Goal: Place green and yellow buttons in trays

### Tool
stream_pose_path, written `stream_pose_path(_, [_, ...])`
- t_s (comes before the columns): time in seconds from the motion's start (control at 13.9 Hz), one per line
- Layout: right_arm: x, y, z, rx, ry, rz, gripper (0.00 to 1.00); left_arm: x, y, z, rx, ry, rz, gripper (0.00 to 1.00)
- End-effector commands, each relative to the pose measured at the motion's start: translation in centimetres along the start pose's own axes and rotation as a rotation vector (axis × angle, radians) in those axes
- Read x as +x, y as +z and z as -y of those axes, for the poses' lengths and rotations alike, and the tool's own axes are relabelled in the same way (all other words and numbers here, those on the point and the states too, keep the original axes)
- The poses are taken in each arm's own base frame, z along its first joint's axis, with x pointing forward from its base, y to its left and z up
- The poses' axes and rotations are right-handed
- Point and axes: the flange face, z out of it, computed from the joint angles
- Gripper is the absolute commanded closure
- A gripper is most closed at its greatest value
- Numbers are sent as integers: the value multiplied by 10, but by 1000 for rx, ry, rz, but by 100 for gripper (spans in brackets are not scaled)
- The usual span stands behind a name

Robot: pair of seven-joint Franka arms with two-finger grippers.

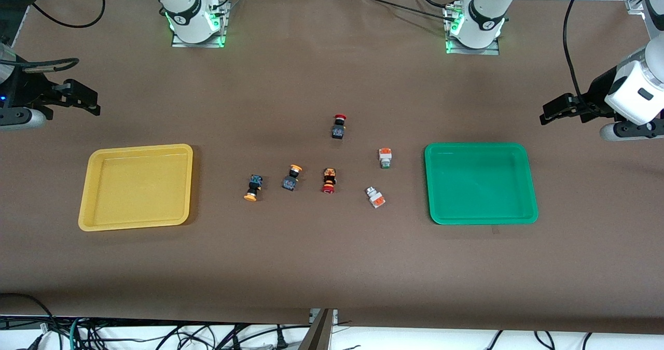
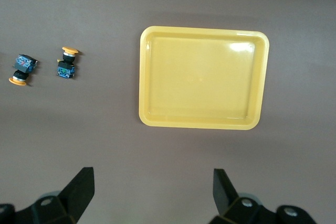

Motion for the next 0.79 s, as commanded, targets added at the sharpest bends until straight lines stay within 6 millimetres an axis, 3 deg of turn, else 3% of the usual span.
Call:
stream_pose_path(0.0, [-1,-2,0,18,4,1,0,6,-3,4,30,20,-51,0])
stream_pose_path(0.29, [3,0,0,20,-8,-7,0,7,0,7,98,58,-18,0])
stream_pose_path(0.43, [18,27,1,27,-12,29,0,10,-9,2,103,61,-39,0])
stream_pose_path(0.72, [38,59,4,18,-20,42,0,17,-26,10,101,40,-75,0])
